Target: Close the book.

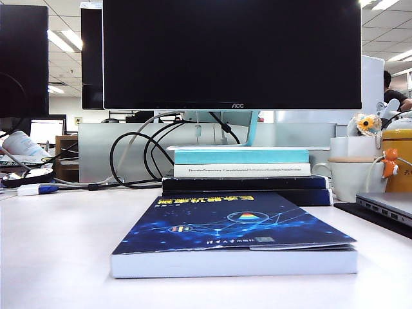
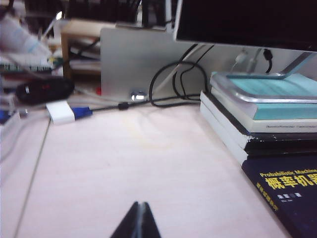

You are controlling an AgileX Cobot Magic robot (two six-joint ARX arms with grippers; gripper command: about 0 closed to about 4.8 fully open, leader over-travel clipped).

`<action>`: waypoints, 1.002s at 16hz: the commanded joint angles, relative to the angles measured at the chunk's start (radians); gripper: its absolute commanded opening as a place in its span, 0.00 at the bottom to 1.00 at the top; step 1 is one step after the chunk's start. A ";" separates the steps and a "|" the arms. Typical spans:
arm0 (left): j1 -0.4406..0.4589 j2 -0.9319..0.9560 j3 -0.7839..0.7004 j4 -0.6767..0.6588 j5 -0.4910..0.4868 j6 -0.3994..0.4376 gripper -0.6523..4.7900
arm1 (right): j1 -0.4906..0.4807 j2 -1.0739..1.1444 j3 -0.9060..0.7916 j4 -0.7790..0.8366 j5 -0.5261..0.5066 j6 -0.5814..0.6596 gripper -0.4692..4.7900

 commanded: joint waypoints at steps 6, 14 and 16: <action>0.000 -0.005 0.003 -0.106 -0.090 -0.010 0.11 | -0.072 -0.002 -0.001 -0.064 0.026 -0.002 0.09; 0.004 -0.088 0.003 -0.146 -0.116 -0.075 0.11 | -0.111 -0.002 -0.001 -0.022 0.048 0.027 0.09; 0.004 -0.088 0.003 -0.166 -0.124 -0.075 0.11 | -0.137 -0.002 -0.001 -0.037 0.048 0.027 0.09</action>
